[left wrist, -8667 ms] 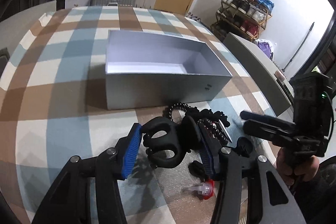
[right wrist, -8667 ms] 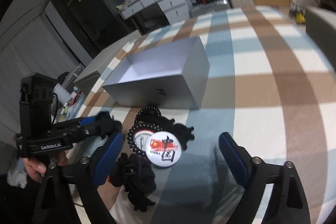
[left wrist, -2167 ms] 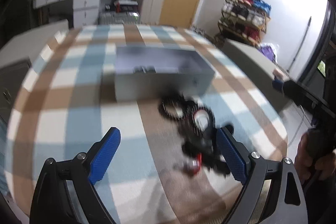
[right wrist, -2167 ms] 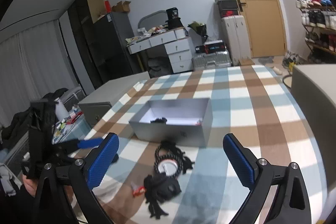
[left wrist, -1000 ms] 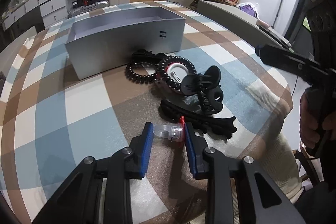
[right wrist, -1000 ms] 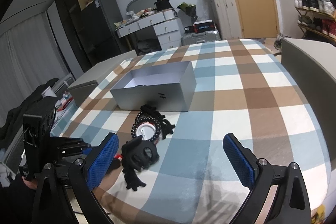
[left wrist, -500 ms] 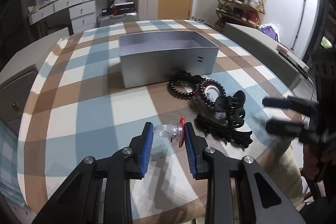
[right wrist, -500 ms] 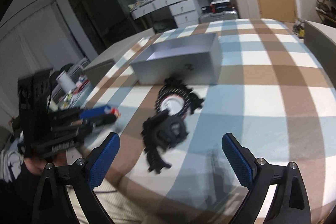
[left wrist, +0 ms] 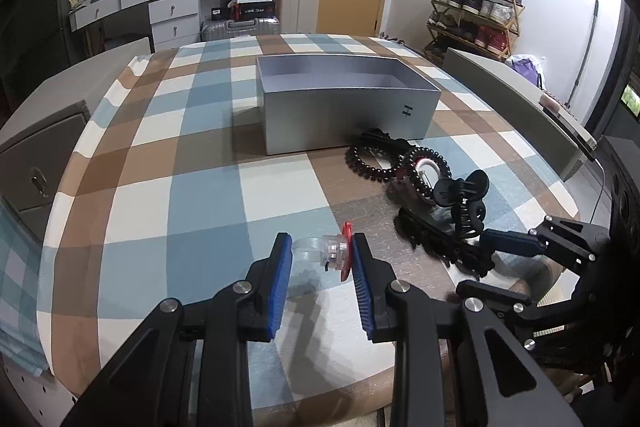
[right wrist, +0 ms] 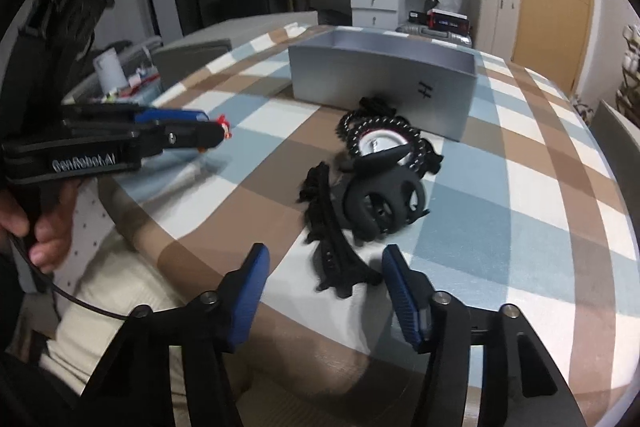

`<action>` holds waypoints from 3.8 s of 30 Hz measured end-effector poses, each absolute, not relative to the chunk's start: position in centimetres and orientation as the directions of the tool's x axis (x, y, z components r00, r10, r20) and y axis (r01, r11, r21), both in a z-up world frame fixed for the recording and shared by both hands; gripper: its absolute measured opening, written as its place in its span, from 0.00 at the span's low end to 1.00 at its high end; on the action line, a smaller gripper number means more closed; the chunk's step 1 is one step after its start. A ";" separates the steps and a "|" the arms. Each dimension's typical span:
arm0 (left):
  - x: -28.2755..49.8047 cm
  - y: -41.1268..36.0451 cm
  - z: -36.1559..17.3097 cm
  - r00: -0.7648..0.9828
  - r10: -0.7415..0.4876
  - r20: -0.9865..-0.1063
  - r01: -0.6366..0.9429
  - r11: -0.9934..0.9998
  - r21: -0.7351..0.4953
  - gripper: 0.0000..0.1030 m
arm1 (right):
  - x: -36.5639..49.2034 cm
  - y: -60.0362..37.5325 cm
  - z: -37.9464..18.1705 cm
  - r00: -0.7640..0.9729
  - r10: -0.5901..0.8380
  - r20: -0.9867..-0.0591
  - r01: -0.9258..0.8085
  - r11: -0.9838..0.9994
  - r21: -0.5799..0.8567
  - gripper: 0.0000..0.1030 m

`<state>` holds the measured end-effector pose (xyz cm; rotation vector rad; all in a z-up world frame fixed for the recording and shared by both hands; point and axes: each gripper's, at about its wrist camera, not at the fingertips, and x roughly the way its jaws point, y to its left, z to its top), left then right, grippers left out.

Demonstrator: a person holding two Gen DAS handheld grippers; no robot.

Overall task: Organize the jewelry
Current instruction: 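Grasp a small black hair clip with the right tool while the left tool holds the bottle, then carry both items into the box and open both tools to release them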

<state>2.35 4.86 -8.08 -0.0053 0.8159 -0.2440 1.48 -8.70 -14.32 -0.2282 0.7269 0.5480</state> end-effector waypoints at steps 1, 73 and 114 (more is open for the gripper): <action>2.3 4.9 -8.1 0.659 -0.217 -0.720 0.214 0.972 -0.098 0.23 | 1.4 -8.5 -14.3 0.614 0.394 -0.684 -0.556 0.831 -0.020 0.41; 9.2 6.8 -3.1 0.716 -0.224 -0.662 0.142 0.974 -0.176 0.23 | 12.7 -12.5 -2.2 0.565 0.744 -0.358 -0.621 0.669 0.410 0.27; 18.2 3.4 -4.9 0.610 -0.320 -0.725 0.285 0.942 -0.176 0.67 | 23.1 -13.4 -5.9 0.553 0.689 -0.469 -0.500 0.724 0.474 0.23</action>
